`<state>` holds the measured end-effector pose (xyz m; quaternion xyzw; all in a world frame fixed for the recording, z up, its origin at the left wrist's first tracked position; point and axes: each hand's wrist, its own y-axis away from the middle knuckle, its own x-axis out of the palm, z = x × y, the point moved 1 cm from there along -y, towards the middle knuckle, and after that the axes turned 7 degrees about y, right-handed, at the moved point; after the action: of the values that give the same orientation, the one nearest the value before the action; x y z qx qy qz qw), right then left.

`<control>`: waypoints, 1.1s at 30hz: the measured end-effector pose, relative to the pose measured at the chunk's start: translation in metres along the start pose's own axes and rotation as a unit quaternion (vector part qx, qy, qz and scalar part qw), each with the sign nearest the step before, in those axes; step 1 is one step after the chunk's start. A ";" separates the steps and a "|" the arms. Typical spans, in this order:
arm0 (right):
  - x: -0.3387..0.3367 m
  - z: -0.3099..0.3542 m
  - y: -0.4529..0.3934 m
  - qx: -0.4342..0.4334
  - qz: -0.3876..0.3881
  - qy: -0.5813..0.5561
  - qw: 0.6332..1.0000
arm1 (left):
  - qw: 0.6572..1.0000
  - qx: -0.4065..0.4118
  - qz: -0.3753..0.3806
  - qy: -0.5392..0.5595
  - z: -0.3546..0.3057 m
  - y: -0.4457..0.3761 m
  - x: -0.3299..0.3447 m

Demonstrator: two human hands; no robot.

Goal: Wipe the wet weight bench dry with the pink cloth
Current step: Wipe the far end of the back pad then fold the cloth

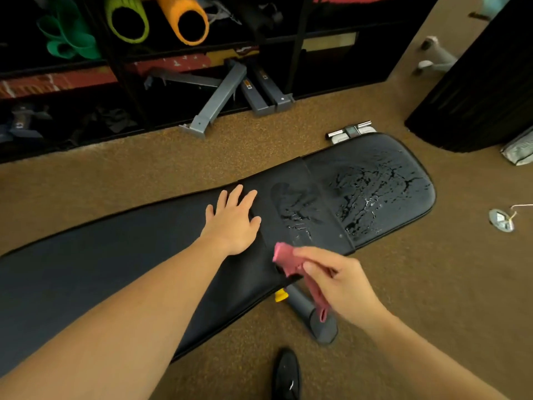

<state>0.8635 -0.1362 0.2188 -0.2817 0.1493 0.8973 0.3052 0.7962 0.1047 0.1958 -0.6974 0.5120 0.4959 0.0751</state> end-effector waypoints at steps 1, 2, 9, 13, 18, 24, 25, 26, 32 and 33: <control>-0.013 0.007 -0.015 0.007 -0.022 -0.003 1.000 | 1.000 -0.005 -0.001 -0.008 -0.002 -0.001 0.003; -0.026 0.013 -0.031 0.009 -0.035 -0.001 0.999 | 1.000 -0.009 -0.005 -0.016 -0.003 -0.001 0.006; -0.062 0.034 -0.156 -0.014 -0.037 0.038 0.998 | 0.999 -0.013 -0.033 -0.022 -0.003 -0.005 0.009; -0.028 0.004 -0.211 -0.107 0.087 0.239 0.961 | 0.998 -0.017 -0.050 -0.014 -0.002 -0.005 0.012; 0.002 -0.028 -0.215 -0.170 0.114 0.356 0.912 | 0.996 -0.019 -0.074 0.042 0.000 -0.001 0.009; 0.000 -0.034 -0.184 -0.258 0.162 0.336 0.891 | 0.995 -0.026 -0.086 0.044 0.004 -0.002 -0.001; 0.002 -0.034 -0.178 -0.261 0.170 0.341 0.887 | 0.995 -0.028 -0.087 0.043 0.004 -0.003 -0.001; 0.003 -0.034 -0.172 -0.264 0.180 0.347 0.882 | 0.995 -0.029 -0.090 0.046 0.004 -0.004 -0.001; 0.010 -0.033 -0.133 -0.303 0.227 0.353 0.856 | 0.993 -0.034 -0.095 0.062 0.008 -0.009 -0.005; 0.011 -0.033 -0.126 -0.308 0.233 0.354 0.852 | 0.993 -0.034 -0.093 0.067 0.009 -0.009 -0.006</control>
<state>0.9496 -0.0485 0.1736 -0.6167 0.0247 0.7818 -0.0885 0.7980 0.1183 0.1925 -0.7755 0.4316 0.4565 0.0625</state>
